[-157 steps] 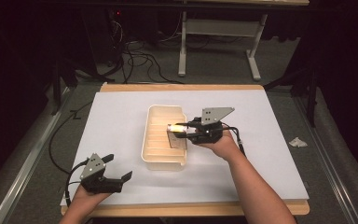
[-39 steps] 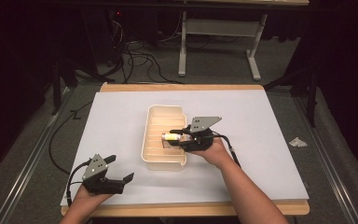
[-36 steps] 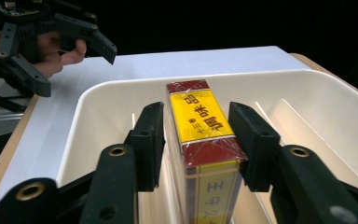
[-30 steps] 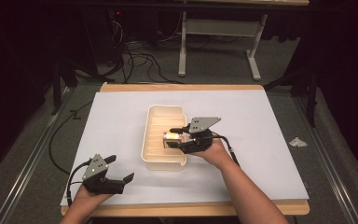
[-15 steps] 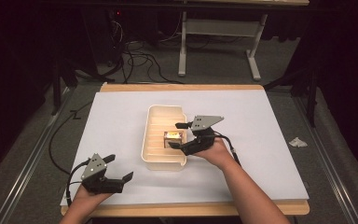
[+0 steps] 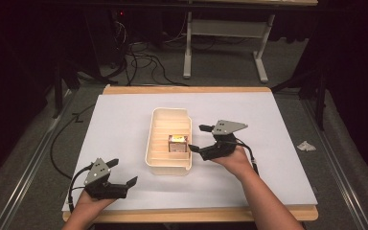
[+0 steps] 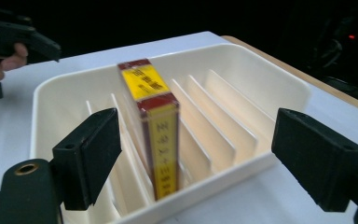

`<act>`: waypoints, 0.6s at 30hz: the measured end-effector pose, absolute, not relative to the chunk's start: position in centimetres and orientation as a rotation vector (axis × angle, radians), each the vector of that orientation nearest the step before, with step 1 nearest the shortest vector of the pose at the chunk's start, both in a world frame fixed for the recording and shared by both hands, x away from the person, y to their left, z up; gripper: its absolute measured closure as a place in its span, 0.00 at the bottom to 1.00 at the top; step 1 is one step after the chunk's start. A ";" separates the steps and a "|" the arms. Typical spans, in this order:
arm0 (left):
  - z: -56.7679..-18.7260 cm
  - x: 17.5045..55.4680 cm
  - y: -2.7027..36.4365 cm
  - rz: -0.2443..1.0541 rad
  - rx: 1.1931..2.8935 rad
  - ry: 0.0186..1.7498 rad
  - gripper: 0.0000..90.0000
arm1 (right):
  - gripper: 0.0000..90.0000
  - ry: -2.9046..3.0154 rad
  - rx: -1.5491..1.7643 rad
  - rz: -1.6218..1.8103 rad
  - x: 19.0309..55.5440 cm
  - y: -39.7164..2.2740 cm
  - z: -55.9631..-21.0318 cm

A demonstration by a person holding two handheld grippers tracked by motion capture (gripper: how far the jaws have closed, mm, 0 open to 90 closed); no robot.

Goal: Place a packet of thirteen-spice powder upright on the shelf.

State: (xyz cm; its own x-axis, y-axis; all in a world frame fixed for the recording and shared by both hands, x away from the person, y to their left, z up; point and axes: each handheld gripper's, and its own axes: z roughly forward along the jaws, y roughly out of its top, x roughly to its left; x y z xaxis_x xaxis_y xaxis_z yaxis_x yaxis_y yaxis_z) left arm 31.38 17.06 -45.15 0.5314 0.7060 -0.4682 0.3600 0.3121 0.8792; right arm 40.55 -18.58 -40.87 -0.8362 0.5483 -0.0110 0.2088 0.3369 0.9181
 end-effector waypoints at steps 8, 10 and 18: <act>-45.1 31.5 17.2 0.303 1.280 1.063 0.06 | 0.17 2.184 0.800 1.418 38.9 -22.3 -40.5; -45.1 31.4 17.2 0.305 1.282 1.063 0.06 | 0.17 2.164 0.825 1.390 38.3 -23.3 -40.5; -45.1 31.6 17.3 0.310 1.271 1.071 0.06 | 0.17 2.088 0.939 1.299 34.5 -27.4 -41.0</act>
State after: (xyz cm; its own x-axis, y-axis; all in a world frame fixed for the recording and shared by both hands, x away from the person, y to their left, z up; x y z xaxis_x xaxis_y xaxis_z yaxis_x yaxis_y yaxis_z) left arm 31.56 17.35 -45.10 0.5134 0.7149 -0.4746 0.3514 0.3295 0.8763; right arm 34.52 -27.42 -41.00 -0.6350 0.7704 -0.0569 0.2895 0.3056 0.9071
